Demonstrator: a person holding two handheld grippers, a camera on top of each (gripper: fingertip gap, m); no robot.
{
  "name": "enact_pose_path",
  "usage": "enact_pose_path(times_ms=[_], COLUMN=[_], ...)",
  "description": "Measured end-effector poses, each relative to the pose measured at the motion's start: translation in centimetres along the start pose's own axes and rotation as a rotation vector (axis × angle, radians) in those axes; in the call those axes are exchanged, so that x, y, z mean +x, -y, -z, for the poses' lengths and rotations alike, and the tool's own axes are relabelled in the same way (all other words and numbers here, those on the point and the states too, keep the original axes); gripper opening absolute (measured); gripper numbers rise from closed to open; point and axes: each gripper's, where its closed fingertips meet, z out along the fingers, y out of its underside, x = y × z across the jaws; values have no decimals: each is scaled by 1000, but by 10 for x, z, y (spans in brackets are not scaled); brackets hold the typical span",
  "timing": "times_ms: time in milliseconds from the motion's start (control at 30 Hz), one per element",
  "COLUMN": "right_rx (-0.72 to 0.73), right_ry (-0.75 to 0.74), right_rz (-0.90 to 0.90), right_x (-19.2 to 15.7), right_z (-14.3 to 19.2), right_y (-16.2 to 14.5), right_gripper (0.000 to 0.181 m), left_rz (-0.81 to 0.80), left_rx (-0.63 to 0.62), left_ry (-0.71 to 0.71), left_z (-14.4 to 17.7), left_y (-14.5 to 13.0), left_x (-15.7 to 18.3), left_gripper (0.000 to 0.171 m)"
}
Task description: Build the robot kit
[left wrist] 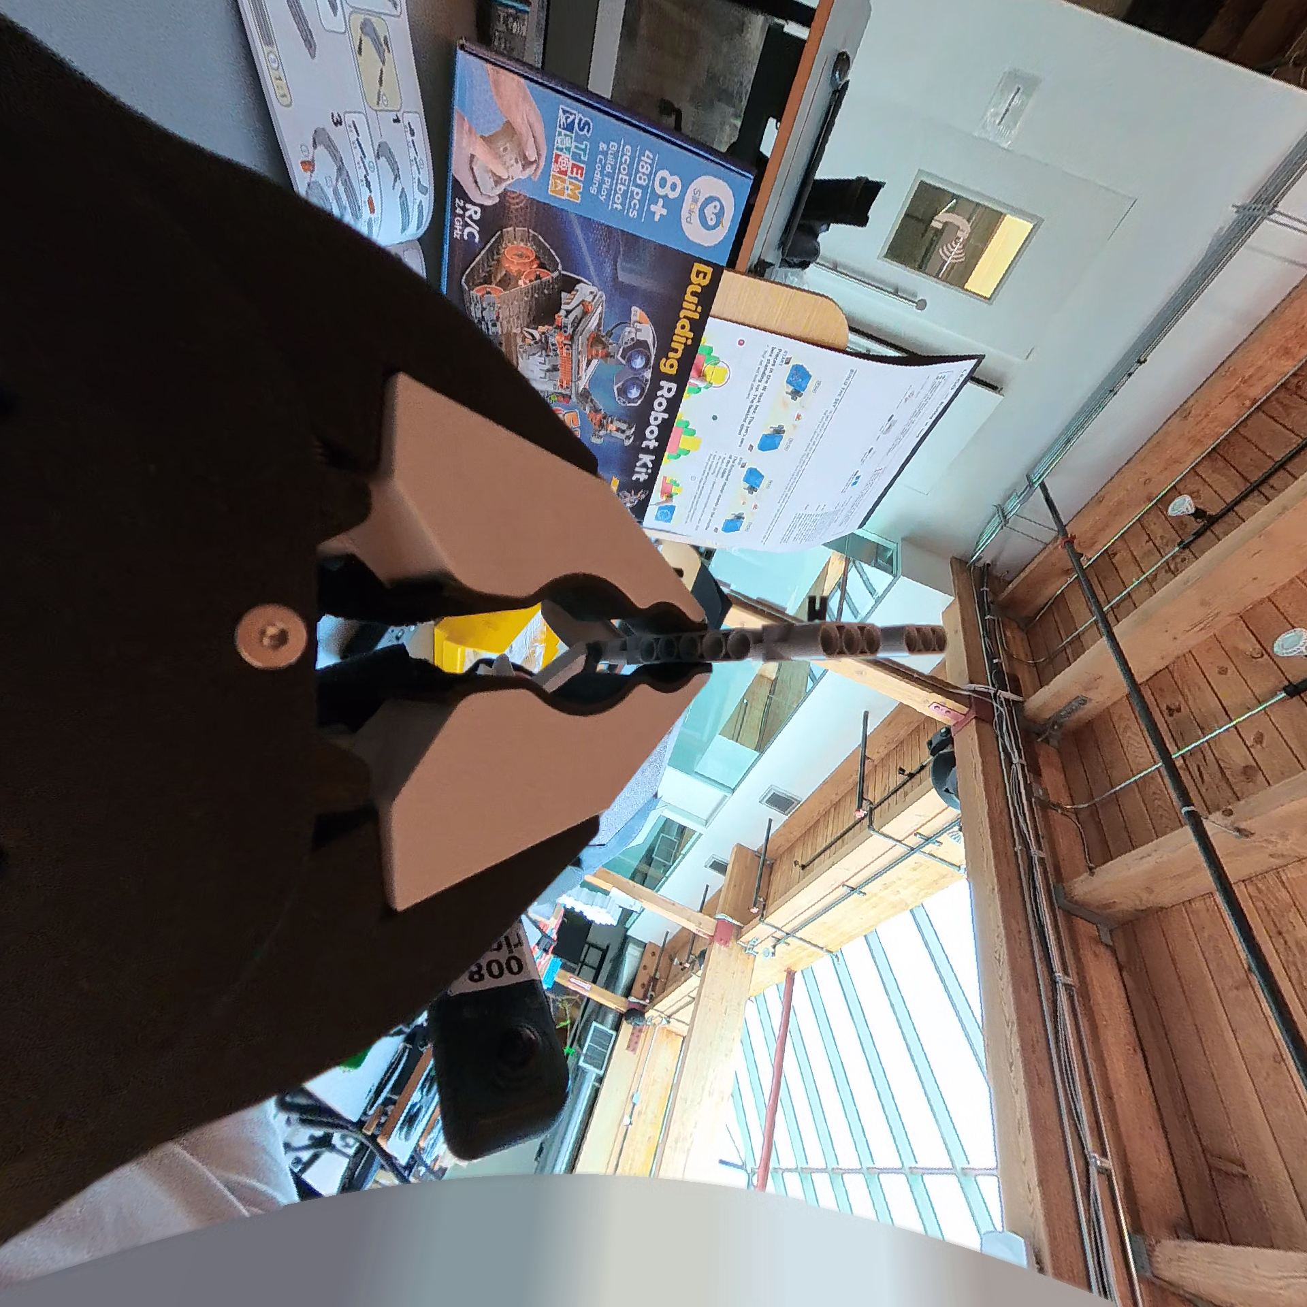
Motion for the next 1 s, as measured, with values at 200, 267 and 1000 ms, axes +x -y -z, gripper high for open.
enact_pose_path(times_ms=[200,267,1000], right_rx=[-30,-46,-60], right_ry=[-12,-22,-3], right_rz=[39,45,22], right_x=[-1,0,-1], right_z=[-1,-1,-1], right_y=[-1,-1,0], right_gripper=[32,32,30], left_rz=[-18,-22,-64], left_rx=[4,8,-5], left_ry=[8,13,24], left_z=[0,0,0], left_y=[0,0,-7], left_x=[0,0,2], left_gripper=[4,4,5])
